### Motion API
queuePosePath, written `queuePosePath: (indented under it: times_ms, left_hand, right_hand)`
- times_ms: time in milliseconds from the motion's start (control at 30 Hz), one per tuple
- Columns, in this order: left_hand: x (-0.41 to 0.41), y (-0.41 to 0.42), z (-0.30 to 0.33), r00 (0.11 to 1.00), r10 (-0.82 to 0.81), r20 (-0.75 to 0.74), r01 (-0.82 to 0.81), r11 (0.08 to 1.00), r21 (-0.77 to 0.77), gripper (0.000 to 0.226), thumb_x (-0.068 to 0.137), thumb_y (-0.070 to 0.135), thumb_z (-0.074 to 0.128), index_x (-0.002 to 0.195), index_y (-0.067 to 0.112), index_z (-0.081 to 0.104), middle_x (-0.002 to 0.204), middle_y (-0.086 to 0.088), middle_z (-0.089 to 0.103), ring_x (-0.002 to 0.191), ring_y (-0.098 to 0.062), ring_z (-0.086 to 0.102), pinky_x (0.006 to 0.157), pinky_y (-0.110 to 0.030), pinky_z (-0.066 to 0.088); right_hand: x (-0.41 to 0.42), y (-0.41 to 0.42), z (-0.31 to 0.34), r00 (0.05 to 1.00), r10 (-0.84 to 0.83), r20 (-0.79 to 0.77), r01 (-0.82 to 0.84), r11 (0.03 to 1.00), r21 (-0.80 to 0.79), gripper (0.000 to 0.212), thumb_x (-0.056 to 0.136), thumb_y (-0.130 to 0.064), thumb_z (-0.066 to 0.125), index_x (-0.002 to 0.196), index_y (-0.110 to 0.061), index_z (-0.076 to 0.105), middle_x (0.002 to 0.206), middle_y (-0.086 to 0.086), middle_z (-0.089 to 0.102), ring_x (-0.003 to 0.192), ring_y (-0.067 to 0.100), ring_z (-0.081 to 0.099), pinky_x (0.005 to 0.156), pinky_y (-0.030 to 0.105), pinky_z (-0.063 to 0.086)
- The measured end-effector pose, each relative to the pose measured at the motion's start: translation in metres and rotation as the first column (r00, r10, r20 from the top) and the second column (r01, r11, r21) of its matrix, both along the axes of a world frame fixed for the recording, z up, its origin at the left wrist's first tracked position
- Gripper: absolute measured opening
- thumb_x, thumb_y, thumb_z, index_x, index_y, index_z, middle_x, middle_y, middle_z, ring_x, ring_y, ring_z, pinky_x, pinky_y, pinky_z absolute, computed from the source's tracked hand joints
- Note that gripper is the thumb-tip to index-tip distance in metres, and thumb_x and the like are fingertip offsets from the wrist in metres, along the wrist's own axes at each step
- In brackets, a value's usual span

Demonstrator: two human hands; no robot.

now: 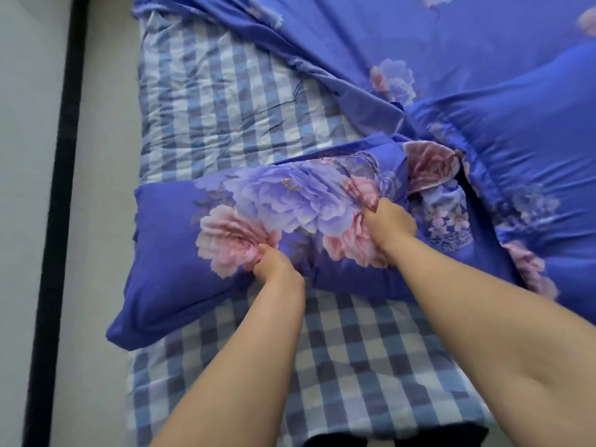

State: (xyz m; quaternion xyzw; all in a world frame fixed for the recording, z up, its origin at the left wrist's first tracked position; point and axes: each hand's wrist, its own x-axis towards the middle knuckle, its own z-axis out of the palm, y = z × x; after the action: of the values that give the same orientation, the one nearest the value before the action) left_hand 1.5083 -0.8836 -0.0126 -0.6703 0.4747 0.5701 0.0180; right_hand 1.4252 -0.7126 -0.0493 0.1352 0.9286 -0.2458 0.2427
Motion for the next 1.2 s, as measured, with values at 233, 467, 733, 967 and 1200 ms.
queuePosePath:
  times_ms: [233, 467, 733, 967, 1200]
  left_hand:
    - [-0.083, 0.056, 0.077, 0.932, 0.0, -0.361, -0.147, 0.913, -0.38, 0.046, 0.099, 0.032, 0.044, 0.133, 0.0, 0.048, 0.132, -0.017, 0.056, 0.121, -0.03, 0.052, 0.088, -0.022, 0.034]
    - [-0.182, 0.19, 0.11, 0.566, -0.513, -0.646, 0.472, 0.844, -0.255, 0.034, 0.094, 0.029, 0.051, 0.125, 0.015, 0.045, 0.127, -0.011, 0.056, 0.115, -0.026, 0.056, 0.102, -0.042, 0.044]
    - [-0.101, 0.275, -0.029, 0.592, -0.755, -0.281, 0.743, 0.647, -0.172, 0.032, 0.09, 0.015, 0.062, 0.118, 0.003, 0.051, 0.109, -0.012, 0.058, 0.09, -0.018, 0.053, 0.082, -0.032, 0.046]
    - [-0.084, 0.26, -0.091, 0.554, -0.833, 0.014, 0.81, 0.534, -0.243, 0.103, 0.078, 0.032, 0.076, 0.152, 0.019, 0.007, 0.155, -0.009, 0.02, 0.138, -0.027, 0.033, 0.112, -0.046, 0.031]
    - [-0.164, 0.227, -0.134, 0.398, -0.917, -0.028, 0.835, 0.375, -0.403, 0.108, 0.054, 0.042, 0.076, 0.146, 0.027, 0.021, 0.135, -0.012, 0.049, 0.119, -0.028, 0.055, 0.101, -0.047, 0.046]
  right_hand:
    - [0.02, 0.039, 0.075, 0.722, -0.531, -0.443, 0.398, 0.843, -0.363, 0.054, 0.087, -0.046, 0.04, 0.094, 0.006, 0.055, 0.09, 0.028, 0.064, 0.085, 0.044, 0.059, 0.062, 0.037, 0.03]
    - [-0.019, 0.193, 0.142, 0.344, -0.807, -0.48, 0.711, 0.558, -0.429, 0.042, 0.094, -0.043, 0.05, 0.105, -0.003, 0.058, 0.109, 0.015, 0.066, 0.102, 0.035, 0.058, 0.068, 0.033, 0.033]
    - [-0.047, 0.321, 0.108, 0.654, -0.661, -0.367, 0.67, 0.732, -0.125, 0.046, 0.097, -0.043, 0.044, 0.121, -0.004, 0.048, 0.126, 0.016, 0.058, 0.115, 0.035, 0.054, 0.081, 0.039, 0.042]
    - [-0.058, 0.341, 0.078, 0.766, -0.531, -0.361, 0.528, 0.841, -0.117, 0.057, 0.095, -0.049, 0.045, 0.13, -0.006, 0.035, 0.125, 0.01, 0.058, 0.112, 0.032, 0.056, 0.069, 0.035, 0.036]
    - [-0.004, 0.313, 0.025, 0.793, -0.579, -0.19, 0.505, 0.798, -0.328, 0.064, 0.081, -0.06, 0.06, 0.118, -0.011, 0.042, 0.115, 0.008, 0.06, 0.105, 0.03, 0.058, 0.083, 0.042, 0.049]
